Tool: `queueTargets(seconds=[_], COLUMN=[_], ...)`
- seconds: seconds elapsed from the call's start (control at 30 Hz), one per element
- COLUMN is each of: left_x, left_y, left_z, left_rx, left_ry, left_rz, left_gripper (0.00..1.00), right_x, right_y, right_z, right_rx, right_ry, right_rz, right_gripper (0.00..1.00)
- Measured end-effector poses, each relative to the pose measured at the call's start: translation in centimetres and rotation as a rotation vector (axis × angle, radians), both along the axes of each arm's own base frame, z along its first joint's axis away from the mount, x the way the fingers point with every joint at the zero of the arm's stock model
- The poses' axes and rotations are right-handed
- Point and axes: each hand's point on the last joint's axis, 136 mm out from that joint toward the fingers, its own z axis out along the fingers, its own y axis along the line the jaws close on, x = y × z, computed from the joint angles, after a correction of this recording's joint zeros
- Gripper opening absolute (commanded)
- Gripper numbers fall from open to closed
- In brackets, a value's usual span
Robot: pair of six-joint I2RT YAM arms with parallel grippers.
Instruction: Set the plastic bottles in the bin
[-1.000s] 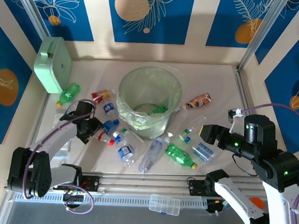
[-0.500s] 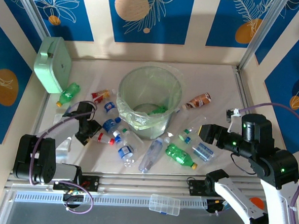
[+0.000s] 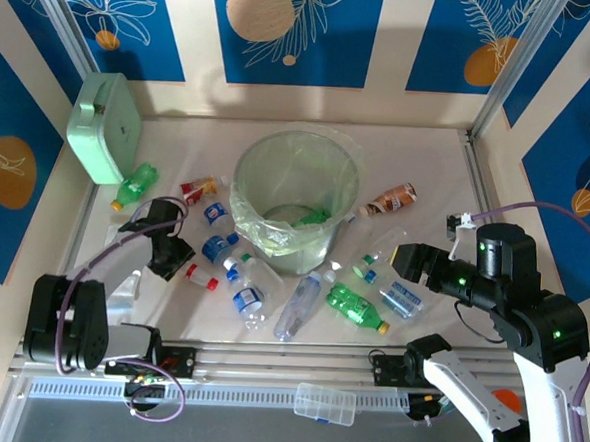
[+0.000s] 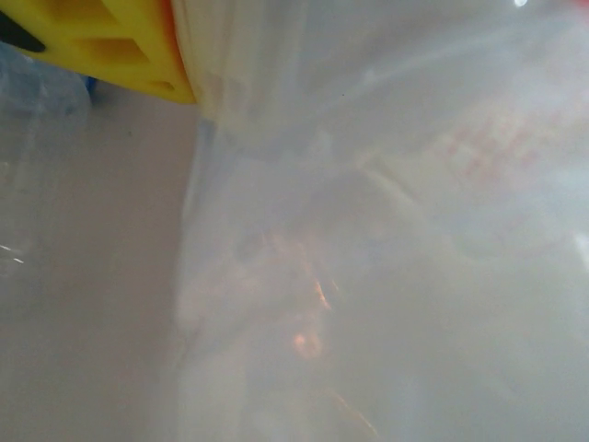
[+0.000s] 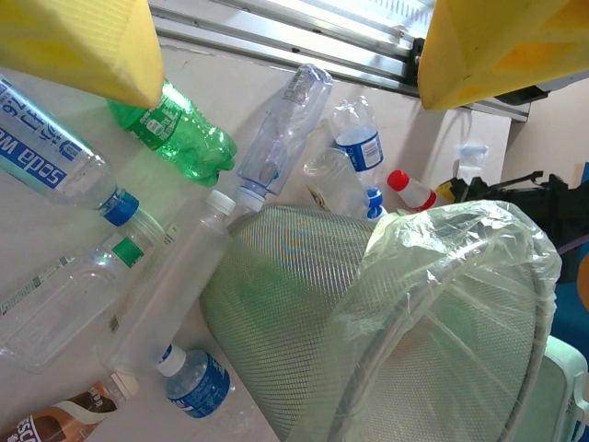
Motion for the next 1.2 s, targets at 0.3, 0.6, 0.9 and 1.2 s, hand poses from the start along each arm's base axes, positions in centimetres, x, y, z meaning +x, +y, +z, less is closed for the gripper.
queueTargets(seconds=[0.3,0.6,0.9,1.2], left_x=[-0.4,1.1,4.5,5.8], left_y=[-0.6,-3.0,-6.0,-14.2], left_z=[6.3,17.1,31.9,41.4], left_rx=[-0.047,-0.171,-0.241,-0.200], left_ry=[-0.176,-0.500,-0.838,-1.010], left_rz=[-0.033,-0.130,-0.327,-0.731], left_gripper=[0.48,0.44,0.43,0.43], right_x=[-0.1,-0.4,-0.2,0.3], right_y=[0.0,-0.1,-0.1,-0.1], right_z=[0.7,2.0,2.3,2.8], right_rx=[0.014,0.037,0.052,0.069], right_ry=[-0.016,-0.052,-0.056,-0.075], right_rz=[-0.007,-0.013,-0.024,-0.040], right_gripper=[0.74,0.74,0.74,0.74])
